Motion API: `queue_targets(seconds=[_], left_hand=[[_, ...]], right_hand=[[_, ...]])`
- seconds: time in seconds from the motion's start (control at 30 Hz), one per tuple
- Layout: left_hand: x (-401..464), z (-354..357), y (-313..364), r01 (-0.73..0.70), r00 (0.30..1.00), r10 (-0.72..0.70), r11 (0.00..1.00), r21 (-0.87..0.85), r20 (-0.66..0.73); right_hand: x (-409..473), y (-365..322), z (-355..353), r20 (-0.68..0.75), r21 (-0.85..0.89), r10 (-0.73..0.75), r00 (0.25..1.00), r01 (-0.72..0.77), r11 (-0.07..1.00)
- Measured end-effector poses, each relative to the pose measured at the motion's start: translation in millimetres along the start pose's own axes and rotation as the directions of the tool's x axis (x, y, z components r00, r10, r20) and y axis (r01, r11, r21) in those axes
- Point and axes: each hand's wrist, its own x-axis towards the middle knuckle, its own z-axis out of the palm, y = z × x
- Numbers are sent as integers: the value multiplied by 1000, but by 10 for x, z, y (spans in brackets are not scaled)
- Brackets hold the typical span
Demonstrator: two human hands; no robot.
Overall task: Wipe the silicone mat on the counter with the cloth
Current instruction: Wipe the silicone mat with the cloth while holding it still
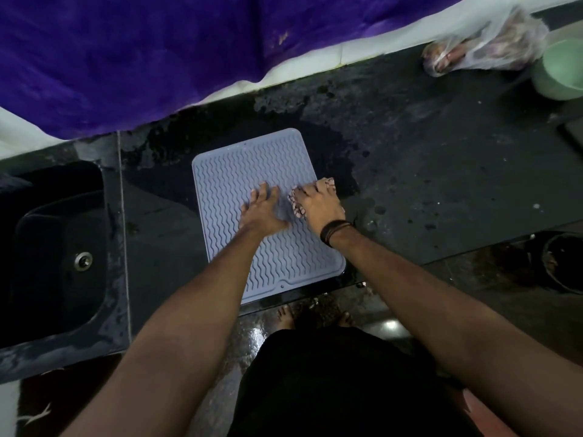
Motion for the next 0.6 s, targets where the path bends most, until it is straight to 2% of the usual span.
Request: queue_targets(seconds=[0.1,0.33,0.4,0.53,0.6], left_hand=[[35,-14,-13,5,999,-5,1000,-13,48],[-16,-25,-17,-10,999,11,1000,-29,35],[-24,-30,-10,-14,999,15,999,-30,34],[-29,1,-11,-15,1000,16,999,-33,26],[-20,-11,-7,-8,1000,9,1000,-26,19]], right_hand=[[-270,-8,152,5,-5,-29,1000,29,1000],[-1101,-40,213,99,56,-41,994,35,998],[-1018,-31,130,96,61,-18,995,12,998],[-467,-82,-69,-55,46,105,993,-102,994],[-249,-145,-99,-44,34,115,992,-113,993]])
